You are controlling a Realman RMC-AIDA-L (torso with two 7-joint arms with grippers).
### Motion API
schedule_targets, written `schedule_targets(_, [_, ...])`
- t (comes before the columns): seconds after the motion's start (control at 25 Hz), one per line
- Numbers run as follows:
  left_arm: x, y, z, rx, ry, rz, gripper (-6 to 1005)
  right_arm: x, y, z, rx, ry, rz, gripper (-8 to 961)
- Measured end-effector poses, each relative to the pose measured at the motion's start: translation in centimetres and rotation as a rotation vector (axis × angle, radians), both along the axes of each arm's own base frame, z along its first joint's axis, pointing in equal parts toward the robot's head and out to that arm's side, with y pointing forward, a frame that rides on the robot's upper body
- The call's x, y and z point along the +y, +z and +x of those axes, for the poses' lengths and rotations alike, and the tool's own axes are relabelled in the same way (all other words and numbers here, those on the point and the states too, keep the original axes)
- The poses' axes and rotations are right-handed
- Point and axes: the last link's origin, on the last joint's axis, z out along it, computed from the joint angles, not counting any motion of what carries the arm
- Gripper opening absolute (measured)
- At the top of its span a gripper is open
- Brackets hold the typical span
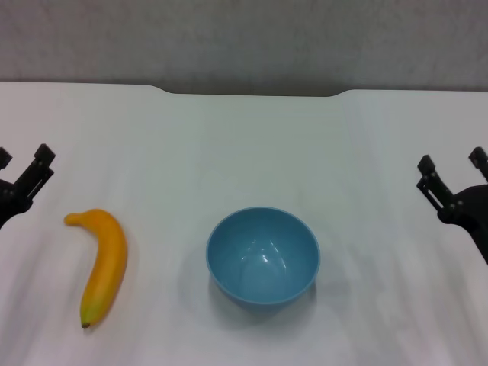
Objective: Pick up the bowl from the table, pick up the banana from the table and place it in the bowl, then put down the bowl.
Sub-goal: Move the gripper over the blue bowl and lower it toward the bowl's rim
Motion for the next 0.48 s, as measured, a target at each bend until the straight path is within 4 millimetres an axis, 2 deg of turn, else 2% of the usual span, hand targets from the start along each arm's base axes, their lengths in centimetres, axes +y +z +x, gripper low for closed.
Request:
schedule_targets(0.28, [-0.3, -0.1, -0.4, 0.004, 0.015, 0.001, 894, -0.4, 0.3, 0.8, -0.005, -0.022, 0.015, 866])
schedule_targets(0.48, [-0.6, -0.2, -0.6, 0.008, 0.026, -0.002, 893, -0.2, -0.4, 0.9, -0.007, -0.056, -0.033, 866])
